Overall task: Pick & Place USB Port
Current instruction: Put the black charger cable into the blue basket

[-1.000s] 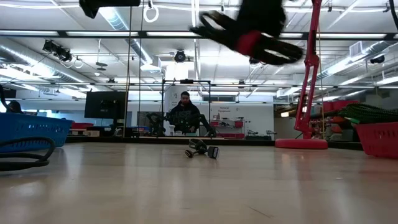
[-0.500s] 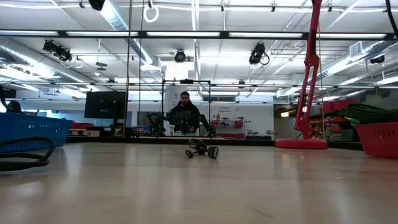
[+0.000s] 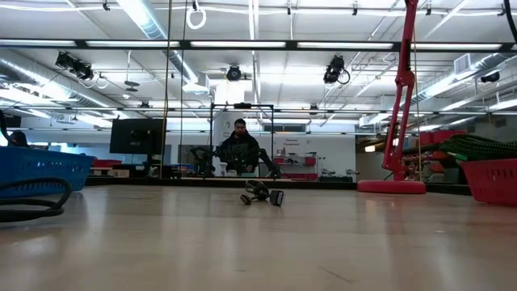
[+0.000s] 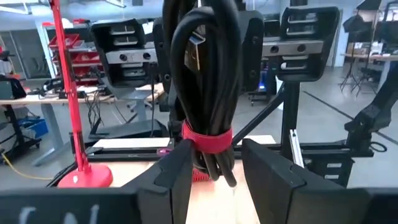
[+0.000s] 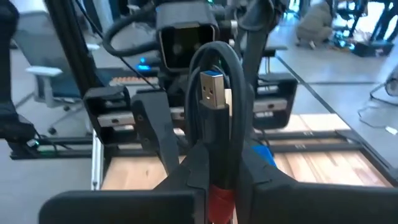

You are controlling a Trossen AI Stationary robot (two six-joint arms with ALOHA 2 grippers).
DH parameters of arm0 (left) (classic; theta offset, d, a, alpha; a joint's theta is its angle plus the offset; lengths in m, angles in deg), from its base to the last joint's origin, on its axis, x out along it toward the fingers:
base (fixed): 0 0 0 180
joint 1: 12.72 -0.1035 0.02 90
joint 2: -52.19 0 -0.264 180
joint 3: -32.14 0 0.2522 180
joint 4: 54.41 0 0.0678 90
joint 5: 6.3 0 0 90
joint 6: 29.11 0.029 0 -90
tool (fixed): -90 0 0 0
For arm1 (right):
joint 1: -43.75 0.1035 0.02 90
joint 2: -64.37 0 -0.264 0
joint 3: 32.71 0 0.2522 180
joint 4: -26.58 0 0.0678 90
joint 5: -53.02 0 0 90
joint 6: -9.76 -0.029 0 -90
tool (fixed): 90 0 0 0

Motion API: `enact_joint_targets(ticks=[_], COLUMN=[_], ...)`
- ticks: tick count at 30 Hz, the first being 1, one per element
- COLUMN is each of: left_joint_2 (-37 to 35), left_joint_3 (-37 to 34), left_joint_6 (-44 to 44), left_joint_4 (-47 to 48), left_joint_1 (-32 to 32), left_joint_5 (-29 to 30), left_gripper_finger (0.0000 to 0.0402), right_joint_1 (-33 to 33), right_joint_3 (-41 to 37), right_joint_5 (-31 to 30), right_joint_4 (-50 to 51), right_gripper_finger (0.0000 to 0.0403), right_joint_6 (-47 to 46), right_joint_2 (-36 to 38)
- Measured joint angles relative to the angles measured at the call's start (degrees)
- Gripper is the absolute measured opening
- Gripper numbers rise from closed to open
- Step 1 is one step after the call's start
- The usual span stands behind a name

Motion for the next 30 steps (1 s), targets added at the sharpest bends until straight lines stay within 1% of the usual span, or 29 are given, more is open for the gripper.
enact_joint_targets(ticks=[3, 5, 9, 14, 17, 19, 21, 22, 25, 28, 30], left_joint_2=[0.0, 0.0, 0.1, 0.1, 0.1, 0.1, 0.1, 0.1, 0.1, 0.1, 0.0], left_joint_3=[0.0, 0.1, 0.1, 0.1, 0.1, 0.1, 0.1, 0.1, 0.1, 0.1, 0.1], left_joint_6=[1.1, 1.1, 1.4, 1.0, 0.3, 0.1, 0.0, -0.2, -0.5, -1.2, -2.1], left_joint_4=[-1.7, -2.2, -2.7, -3.6, -3.7, -3.7, -3.4, -3.1, -2.0, -0.7, 1.2], left_joint_1=[0.0, -0.4, -1.5, -3.0, -3.8, -4.0, -4.0, -4.0, -4.0, -4.0, -3.9], left_joint_5=[-0.6, -1.6, -1.7, -7.4, -8.4, -8.6, -8.6, -8.6, -8.4, -6.4, -4.5], left_gripper_finger=[0.0142, 0.0142, 0.0142, 0.014, 0.0118, 0.0089, 0.0051, 0.0044, 0.0044, 0.0044, 0.0044], right_joint_1=[0.0, -0.1, -0.2, 0.0, 0.0, 0.0, 0.1, 0.1, 0.1, 0.2, 0.3], right_joint_3=[0.0, 0.0, 0.0, 0.0, 0.0, 0.0, 0.0, 0.0, 0.0, 0.0, -0.1], right_joint_5=[2.0, 1.9, 3.0, 3.4, 3.4, 3.4, 3.6, 3.7, 3.9, 3.7, 3.3], right_joint_4=[-3.3, -3.4, -4.7, -5.0, -4.8, -4.8, -4.5, -4.3, -3.6, -2.9, -1.9], right_gripper_finger=[0.0029, 0.0027, 0.0026, 0.0026, 0.0026, 0.0026, 0.0025, 0.0025, 0.0025, 0.0027, 0.0048], right_joint_6=[1.3, 1.3, 2.1, 2.3, 2.3, 2.2, 2.3, 2.3, 2.3, 2.3, 1.6], right_joint_2=[-0.1, -0.1, -0.3, -0.3, -0.3, -0.3, -0.2, -0.2, -0.2, -0.2, -0.2])
